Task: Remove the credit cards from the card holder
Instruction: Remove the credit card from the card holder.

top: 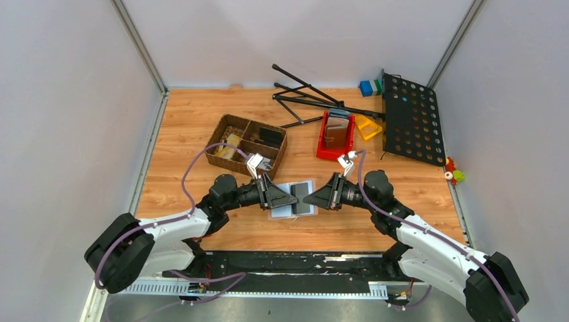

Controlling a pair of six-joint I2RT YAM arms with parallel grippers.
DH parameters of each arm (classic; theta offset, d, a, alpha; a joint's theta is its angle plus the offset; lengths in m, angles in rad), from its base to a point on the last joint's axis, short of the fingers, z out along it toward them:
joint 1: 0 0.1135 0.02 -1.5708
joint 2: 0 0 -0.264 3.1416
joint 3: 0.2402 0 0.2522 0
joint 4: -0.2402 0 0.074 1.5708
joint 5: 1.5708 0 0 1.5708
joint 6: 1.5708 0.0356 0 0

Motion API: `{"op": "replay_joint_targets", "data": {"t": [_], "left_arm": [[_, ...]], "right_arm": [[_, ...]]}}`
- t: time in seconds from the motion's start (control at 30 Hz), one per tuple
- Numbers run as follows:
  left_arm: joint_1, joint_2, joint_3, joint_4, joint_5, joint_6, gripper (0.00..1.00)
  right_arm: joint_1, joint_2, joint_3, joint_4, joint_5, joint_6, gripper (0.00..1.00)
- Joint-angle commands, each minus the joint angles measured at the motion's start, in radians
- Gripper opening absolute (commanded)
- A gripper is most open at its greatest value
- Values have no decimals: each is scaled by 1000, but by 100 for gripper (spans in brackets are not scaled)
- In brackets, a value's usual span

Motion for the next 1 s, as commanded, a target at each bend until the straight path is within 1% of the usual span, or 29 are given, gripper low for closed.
{"op": "replay_joint_targets", "data": {"t": [0.0, 0.07, 0.1, 0.13, 0.17, 0.2, 0.23, 0.27, 0.3, 0.33, 0.43, 0.47, 0.53, 0.57, 0.63, 0.67, 0.87, 0.93, 0.97], "left_arm": [[3, 43, -31, 229, 47, -112, 35], [4, 58, -47, 303, 51, -149, 30], [4, 65, -51, 338, 52, -162, 27], [6, 72, -55, 366, 55, -171, 21], [8, 75, -58, 386, 60, -175, 12], [10, 77, -56, 390, 65, -175, 6], [14, 76, -54, 384, 72, -171, 2], [18, 75, -56, 378, 75, -168, 0], [24, 72, -59, 372, 76, -168, 0], [31, 69, -63, 370, 77, -168, 0], [52, 57, -74, 366, 90, -169, 0], [58, 51, -75, 362, 94, -168, 0], [70, 41, -79, 351, 102, -165, 0], [79, 34, -80, 343, 105, -160, 0], [91, 18, -85, 320, 109, -151, 0], [96, 7, -86, 305, 111, -143, 0], [137, -68, -88, 179, 125, -89, 0], [178, -100, -80, 103, 142, -50, 0], [200, -121, -67, 37, 149, -17, 0]], "right_arm": [[1, -10, 4, 159, -49, 51, 0], [1, -13, 4, 153, -49, 45, 0], [2, -14, 6, 143, -48, 39, 0], [1, -14, 6, 132, -46, 33, 1], [2, -15, 5, 124, -43, 28, 6], [0, -18, 2, 114, -36, 24, 12], [1, -22, 1, 99, -29, 18, 21], [0, -28, 1, 82, -18, 10, 29], [1, -34, 0, 69, -10, 4, 33], [0, -40, -3, 67, -4, 3, 34], [-4, -57, -10, 71, 3, 9, 33], [-8, -66, -13, 70, 9, 11, 29], [-17, -81, -28, 66, 22, 24, 14], [-27, -91, -37, 69, 29, 34, 9], [-39, -109, -59, 85, 36, 51, 2], [-45, -117, -68, 92, 35, 59, 0], [-75, -150, -91, 88, 21, 69, 0], [-83, -164, -89, 47, 29, 50, 0], [-86, -172, -82, 11, 43, 33, 0]]}}
